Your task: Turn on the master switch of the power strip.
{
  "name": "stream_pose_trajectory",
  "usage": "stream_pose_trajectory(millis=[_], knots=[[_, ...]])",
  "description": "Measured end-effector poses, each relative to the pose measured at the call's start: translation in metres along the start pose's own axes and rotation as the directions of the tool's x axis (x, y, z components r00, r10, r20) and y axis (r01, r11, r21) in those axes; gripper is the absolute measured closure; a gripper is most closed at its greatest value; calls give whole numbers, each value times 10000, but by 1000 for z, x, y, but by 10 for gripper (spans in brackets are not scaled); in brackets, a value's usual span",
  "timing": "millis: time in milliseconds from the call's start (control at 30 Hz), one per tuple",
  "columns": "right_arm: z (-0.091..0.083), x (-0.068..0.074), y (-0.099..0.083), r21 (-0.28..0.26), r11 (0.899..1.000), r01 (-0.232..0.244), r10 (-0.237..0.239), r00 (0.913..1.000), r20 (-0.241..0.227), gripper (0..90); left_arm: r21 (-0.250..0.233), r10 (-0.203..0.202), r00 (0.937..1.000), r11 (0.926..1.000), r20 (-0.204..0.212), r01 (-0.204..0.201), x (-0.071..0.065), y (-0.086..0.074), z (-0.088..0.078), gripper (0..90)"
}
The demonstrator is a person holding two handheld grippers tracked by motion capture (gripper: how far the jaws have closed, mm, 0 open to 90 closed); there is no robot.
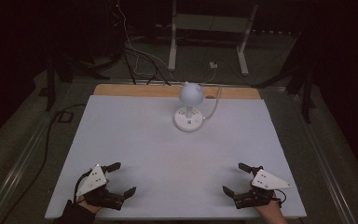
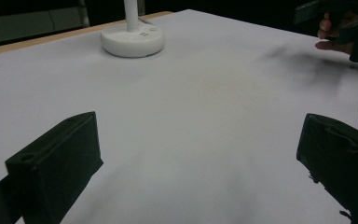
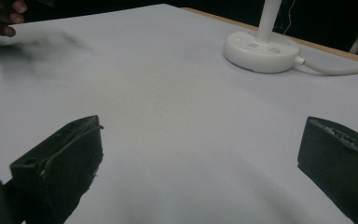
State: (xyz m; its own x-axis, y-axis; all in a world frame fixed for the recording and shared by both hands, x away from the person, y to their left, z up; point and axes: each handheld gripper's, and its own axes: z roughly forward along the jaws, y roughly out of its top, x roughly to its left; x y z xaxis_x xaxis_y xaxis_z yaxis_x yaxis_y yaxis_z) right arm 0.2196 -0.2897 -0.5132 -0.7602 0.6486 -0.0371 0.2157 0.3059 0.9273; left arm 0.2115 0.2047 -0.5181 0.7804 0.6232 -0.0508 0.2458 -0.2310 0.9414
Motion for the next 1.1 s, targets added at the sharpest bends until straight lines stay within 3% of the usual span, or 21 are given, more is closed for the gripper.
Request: stream_pose_trajectory(millis=[600,767,1100], knots=[[2,5,2,639,9980,-20,19,10000,9,0,-19,-52,10000,10000,7,52,0,0,-1,2],[4,7,4,1079,9941,-50,44,10000,59,0,-43,-92,10000,9999,-5,92,0,0,-1,2],[6,12,24,1164,9929,228,-219,9997,-91,0,-66,-131,9999,9999,3,131,0,1,-2,2]])
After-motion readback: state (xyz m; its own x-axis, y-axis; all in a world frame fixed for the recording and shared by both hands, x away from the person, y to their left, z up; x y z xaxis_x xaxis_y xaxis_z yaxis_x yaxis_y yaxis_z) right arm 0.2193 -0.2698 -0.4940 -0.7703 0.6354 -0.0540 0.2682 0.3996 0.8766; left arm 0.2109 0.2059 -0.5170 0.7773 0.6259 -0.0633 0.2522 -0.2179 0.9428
